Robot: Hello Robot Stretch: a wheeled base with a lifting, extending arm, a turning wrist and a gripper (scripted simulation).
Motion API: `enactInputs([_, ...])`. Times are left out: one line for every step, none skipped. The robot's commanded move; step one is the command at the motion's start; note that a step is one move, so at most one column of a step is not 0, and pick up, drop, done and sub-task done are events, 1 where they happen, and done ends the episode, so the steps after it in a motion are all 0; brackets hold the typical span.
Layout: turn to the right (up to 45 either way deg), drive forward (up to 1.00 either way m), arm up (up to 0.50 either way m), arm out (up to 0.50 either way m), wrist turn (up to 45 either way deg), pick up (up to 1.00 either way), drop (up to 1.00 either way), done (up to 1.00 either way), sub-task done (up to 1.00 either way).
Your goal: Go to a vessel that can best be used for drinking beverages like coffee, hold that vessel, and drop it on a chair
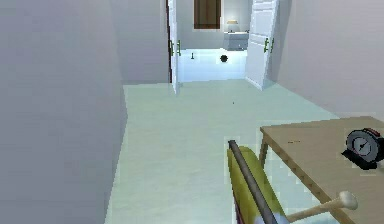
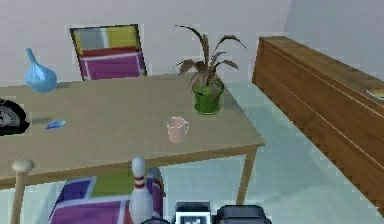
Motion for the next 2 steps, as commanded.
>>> enactInputs([0.0,0.00,0.00,0.46,0.0,0.00,0.00,0.00,0.00])
enactInputs([0.0,0.00,0.00,0.00,45.0,0.00,0.00,0.00,0.00])
